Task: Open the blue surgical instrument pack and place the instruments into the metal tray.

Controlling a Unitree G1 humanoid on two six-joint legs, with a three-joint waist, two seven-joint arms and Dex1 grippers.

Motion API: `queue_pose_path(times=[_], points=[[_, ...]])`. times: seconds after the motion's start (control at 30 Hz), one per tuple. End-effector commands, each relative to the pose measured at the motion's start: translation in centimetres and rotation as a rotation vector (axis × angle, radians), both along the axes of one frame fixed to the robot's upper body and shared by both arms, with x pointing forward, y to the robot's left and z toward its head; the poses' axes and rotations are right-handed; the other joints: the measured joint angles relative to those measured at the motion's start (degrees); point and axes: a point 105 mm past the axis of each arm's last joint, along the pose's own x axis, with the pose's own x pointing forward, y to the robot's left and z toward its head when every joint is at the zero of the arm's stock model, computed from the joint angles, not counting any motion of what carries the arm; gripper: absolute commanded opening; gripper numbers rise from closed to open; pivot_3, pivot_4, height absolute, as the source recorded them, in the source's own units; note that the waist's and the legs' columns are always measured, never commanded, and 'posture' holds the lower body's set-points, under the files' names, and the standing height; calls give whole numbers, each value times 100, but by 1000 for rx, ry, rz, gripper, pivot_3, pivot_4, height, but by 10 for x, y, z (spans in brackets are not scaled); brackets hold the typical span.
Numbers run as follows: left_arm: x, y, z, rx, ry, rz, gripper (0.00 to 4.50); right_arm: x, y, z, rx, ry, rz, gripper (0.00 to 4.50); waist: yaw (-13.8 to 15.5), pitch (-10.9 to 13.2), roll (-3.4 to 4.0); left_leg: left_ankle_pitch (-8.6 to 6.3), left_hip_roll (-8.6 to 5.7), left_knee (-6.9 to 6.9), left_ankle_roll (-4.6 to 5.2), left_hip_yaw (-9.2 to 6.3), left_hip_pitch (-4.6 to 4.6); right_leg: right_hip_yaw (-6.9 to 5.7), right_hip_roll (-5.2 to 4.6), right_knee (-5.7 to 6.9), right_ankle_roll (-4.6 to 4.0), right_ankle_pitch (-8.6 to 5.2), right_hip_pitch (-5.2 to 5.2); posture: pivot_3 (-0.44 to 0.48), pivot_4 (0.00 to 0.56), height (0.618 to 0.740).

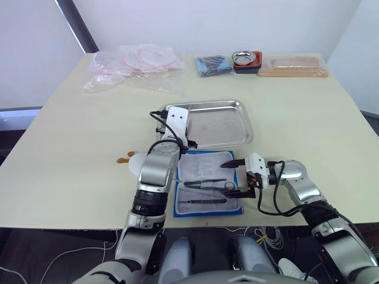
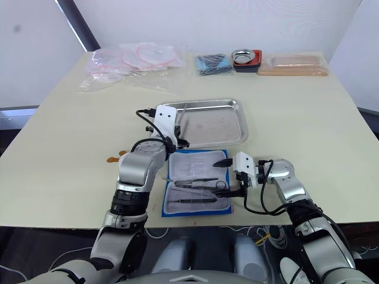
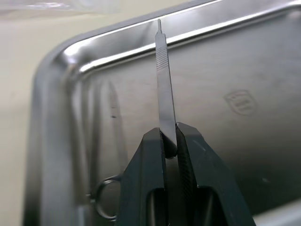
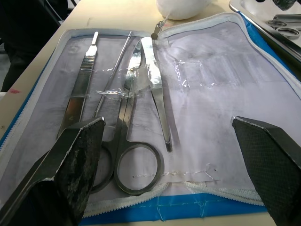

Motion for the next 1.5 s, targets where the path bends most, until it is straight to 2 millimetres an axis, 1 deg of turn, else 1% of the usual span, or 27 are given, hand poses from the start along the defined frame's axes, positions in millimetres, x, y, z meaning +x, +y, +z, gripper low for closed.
queue_pose_path(times=[0.03,0.13,0.27,0.4,0.5,0.53,0.57,0.9,1.07,1.2,1.33,1.43,1.5], points=[[2,7,4,-3,-10,50,47,-22,-3,-46,-141,143,27,4500,1,0,0,0,-1,0,0,1,0,0,-1,0,0,0,0,0,150,740],[1,7,2,-15,3,59,47,-21,-2,-46,-139,141,25,4500,0,0,-1,0,-1,0,-1,0,0,0,-1,0,1,0,0,0,150,740],[0,2,-2,-33,19,38,47,-22,-1,-46,-137,142,25,4500,0,0,-1,0,-1,0,-2,0,0,-1,-1,-1,1,-1,0,0,150,740],[-1,0,-3,-48,27,29,47,-21,-1,-46,-134,141,22,4500,0,0,-1,0,-1,0,-2,1,0,0,-1,-1,1,-1,0,0,150,740],[-1,1,-2,-43,26,32,1248,-21,-1,-46,-134,142,19,4500,0,0,-1,0,-1,0,-3,-1,0,-2,-1,-1,2,-1,0,0,150,740],[-1,1,-2,-41,25,33,1740,-21,-1,-46,-133,142,18,4500,0,0,-1,0,-1,-1,-3,-1,0,-1,-1,-1,2,-1,0,0,150,740],[-2,0,-2,-45,27,27,1981,-21,-1,-46,-133,142,18,4500,0,0,-1,0,-1,-1,-3,-1,0,-1,-1,-2,2,-1,0,0,150,740],[0,-8,5,-62,-2,-21,1981,-20,0,-46,-130,140,12,4500,-1,0,-1,0,-1,-1,-4,-1,0,-1,-1,-3,4,-2,0,0,150,740],[0,-9,17,-72,-59,-81,1981,-20,-1,-46,-128,141,10,4500,-3,1,-1,0,-1,-2,-4,-1,2,-2,0,-3,4,-2,0,0,150,740],[-4,-14,30,-82,-139,-215,1981,-20,-2,-46,-129,141,5,4500,-6,1,-2,1,0,-4,-6,-2,2,-1,0,-3,4,-2,0,0,150,740],[-14,-11,32,-56,-175,-337,1981,-20,-2,-46,-127,141,2,4500,-12,1,-2,9,1,-11,-21,1,5,0,-2,-5,3,-2,0,0,150,740],[-35,-18,35,-42,-218,-558,1981,-20,-3,-46,-127,142,1,4500,-12,1,-2,9,2,-14,-21,-1,5,-1,-2,-7,2,-3,-1,0,150,740],[-46,-15,35,-41,-224,-659,1981,-20,-4,-46,-127,142,0,4500,-1,1,-3,9,2,-18,-21,0,5,0,-3,-10,2,-3,-1,0,150,740]])
